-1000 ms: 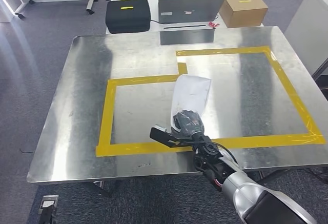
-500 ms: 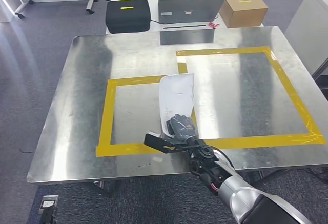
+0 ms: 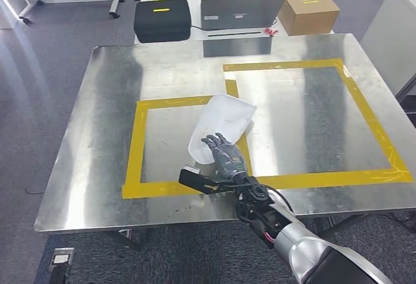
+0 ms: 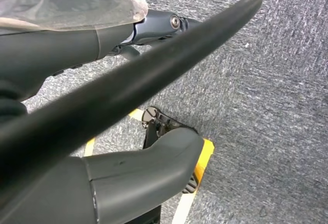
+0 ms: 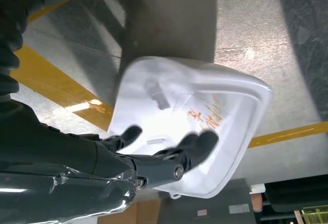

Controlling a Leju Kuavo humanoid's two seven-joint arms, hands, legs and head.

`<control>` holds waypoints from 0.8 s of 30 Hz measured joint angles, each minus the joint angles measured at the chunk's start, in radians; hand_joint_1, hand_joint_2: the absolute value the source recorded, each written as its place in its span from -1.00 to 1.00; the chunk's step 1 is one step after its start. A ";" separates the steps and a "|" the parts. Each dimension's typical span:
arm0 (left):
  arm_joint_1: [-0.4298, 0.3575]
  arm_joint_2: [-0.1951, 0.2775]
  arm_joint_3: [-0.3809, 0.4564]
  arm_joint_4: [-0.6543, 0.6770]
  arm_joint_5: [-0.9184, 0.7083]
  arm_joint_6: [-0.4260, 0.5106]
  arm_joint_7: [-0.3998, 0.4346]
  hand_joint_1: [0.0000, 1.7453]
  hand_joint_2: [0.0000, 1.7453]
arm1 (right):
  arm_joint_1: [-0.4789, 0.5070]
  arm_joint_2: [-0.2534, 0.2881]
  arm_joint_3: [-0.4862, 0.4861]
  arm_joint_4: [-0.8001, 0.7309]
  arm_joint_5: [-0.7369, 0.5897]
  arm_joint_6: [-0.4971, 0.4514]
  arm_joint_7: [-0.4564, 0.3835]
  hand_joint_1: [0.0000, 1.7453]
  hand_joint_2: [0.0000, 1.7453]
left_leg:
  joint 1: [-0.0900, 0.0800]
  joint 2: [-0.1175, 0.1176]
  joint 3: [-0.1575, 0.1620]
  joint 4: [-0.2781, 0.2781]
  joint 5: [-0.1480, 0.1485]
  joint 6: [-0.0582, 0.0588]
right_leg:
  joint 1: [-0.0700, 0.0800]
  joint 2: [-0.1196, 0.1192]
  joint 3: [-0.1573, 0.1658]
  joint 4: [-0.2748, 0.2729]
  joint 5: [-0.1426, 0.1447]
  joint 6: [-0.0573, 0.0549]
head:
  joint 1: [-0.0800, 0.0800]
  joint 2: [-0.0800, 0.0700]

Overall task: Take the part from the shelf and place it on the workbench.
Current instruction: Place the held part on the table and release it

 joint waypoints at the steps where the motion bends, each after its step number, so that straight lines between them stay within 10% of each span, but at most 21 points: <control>1: 0.000 0.000 0.000 0.000 0.000 0.000 0.000 -1.00 -1.00 | 0.000 0.000 0.000 0.000 -0.003 0.002 -0.003 -1.00 1.00 | 0.000 0.000 0.000 0.000 0.000 0.000 | 0.000 0.000 0.000 0.000 0.000 0.000 | 0.000 0.000; 4: 0.000 0.000 0.000 0.000 0.003 0.000 0.000 -1.00 -1.00 | 0.000 0.000 0.000 -0.002 -0.018 0.012 -0.015 -1.00 1.00 | 0.000 0.000 0.000 0.000 0.000 0.000 | 0.000 0.000 0.000 0.000 0.000 0.000 | 0.000 0.000; 8: 0.001 0.000 0.000 0.000 0.009 0.000 0.000 -1.00 -1.00 | 0.007 0.000 -0.006 -0.017 -0.108 0.032 -0.088 -1.00 -1.00 | 0.000 0.000 0.000 0.000 0.000 0.000 | 0.000 0.000 0.000 0.000 0.000 0.000 | 0.000 0.000; 10: 0.003 0.000 0.000 0.000 0.012 0.000 0.000 -1.00 -1.00 | 0.019 0.000 -0.018 -0.048 -0.205 0.050 -0.165 -1.00 -1.00 | 0.000 0.000 0.000 0.000 0.000 0.000 | 0.000 0.000 0.000 0.000 0.000 0.000 | 0.000 0.000; 12: 0.005 0.000 0.000 0.000 0.014 0.000 -0.001 -1.00 -1.00 | 0.032 -0.001 -0.032 -0.100 -0.295 0.075 -0.215 -1.00 0.00 | 0.000 0.000 0.000 0.000 0.000 0.000 | 0.000 0.000 -0.001 0.000 0.000 0.000 | 0.000 0.000; 14: 0.009 0.000 0.000 0.000 0.016 0.000 -0.003 -1.00 -1.00 | 0.046 -0.006 -0.044 -0.164 -0.367 0.095 -0.239 -1.00 0.00 | 0.000 0.000 0.000 0.000 0.000 0.000 | 0.000 0.000 -0.001 0.000 0.000 0.000 | 0.000 0.000; 16: 0.013 0.001 0.000 0.000 0.019 0.001 -0.006 -1.00 -1.00 | 0.067 -0.016 -0.056 -0.246 -0.449 0.113 -0.273 -1.00 -1.00 | 0.000 0.000 0.000 0.000 0.000 0.000 | 0.000 0.000 -0.001 0.000 0.000 0.000 | 0.000 0.000; 24: 0.021 0.005 0.000 0.000 0.031 0.008 -0.006 -1.00 -1.00 | 0.148 -0.079 -0.086 -0.629 -0.604 0.165 -0.308 -1.00 -1.00 | 0.000 0.000 0.000 0.000 0.000 0.000 | 0.000 0.000 -0.001 0.000 0.000 0.000 | 0.001 0.000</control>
